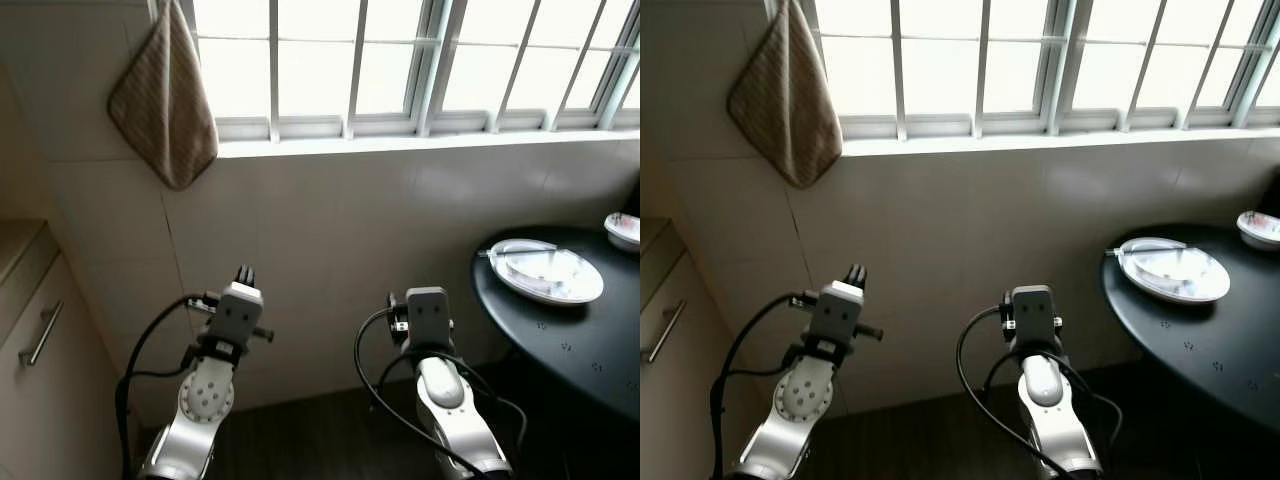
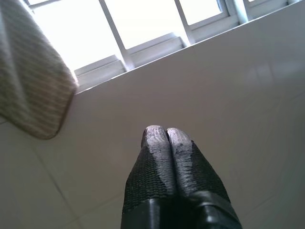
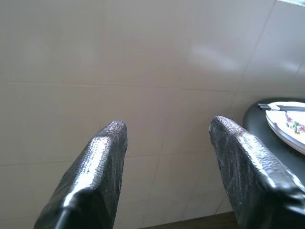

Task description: Kitchen organization

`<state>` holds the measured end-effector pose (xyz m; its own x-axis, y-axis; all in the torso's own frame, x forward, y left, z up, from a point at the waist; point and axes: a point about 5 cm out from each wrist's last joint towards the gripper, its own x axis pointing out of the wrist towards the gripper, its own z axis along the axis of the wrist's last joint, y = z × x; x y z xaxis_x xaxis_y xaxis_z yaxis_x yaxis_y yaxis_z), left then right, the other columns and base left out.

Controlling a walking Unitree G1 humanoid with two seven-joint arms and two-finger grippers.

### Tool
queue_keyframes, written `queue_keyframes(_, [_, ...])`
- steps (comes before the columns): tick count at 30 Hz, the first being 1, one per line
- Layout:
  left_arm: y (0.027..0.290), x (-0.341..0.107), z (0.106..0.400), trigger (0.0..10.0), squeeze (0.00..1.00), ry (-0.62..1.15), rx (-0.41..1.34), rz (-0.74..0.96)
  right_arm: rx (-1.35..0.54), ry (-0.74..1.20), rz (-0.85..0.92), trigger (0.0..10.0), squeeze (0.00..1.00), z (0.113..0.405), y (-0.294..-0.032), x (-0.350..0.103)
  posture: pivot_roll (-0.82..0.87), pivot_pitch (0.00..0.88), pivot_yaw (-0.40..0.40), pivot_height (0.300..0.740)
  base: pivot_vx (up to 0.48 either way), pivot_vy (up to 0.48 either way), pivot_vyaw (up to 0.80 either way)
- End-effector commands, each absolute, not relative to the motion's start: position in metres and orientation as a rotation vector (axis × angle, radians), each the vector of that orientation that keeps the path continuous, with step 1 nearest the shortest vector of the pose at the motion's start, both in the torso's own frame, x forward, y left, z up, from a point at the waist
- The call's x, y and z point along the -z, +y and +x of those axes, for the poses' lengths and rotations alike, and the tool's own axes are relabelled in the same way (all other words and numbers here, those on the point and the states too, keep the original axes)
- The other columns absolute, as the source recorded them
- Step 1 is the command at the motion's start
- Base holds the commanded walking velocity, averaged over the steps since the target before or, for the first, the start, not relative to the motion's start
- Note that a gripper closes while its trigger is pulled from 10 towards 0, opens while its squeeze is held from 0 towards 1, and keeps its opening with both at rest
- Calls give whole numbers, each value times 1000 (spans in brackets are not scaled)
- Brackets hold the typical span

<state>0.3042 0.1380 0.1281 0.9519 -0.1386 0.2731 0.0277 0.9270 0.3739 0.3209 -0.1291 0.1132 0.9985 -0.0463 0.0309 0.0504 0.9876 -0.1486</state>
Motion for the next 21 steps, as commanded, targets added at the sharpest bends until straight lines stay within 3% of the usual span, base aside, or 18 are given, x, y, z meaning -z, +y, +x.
queue_keyframes(1, [128,-130,305,10000,0,-310,112,368,78,-26,-166,10000,0,322,-139,-115,19,0,0,740,285,0,0])
queue_keyframes(7, [129,-130,304,10000,0,-308,113,370,83,-10,-152,10000,0,322,-138,-113,20,0,1,740,284,0,0])
queue_keyframes(11, [129,-130,304,10000,0,-308,114,370,89,-3,-151,10000,0,323,-139,-112,20,0,2,740,287,0,-800])
queue_keyframes(21, [129,-129,304,10000,0,-306,115,370,86,-8,-177,10000,0,323,-138,-112,21,0,2,740,286,0,0])
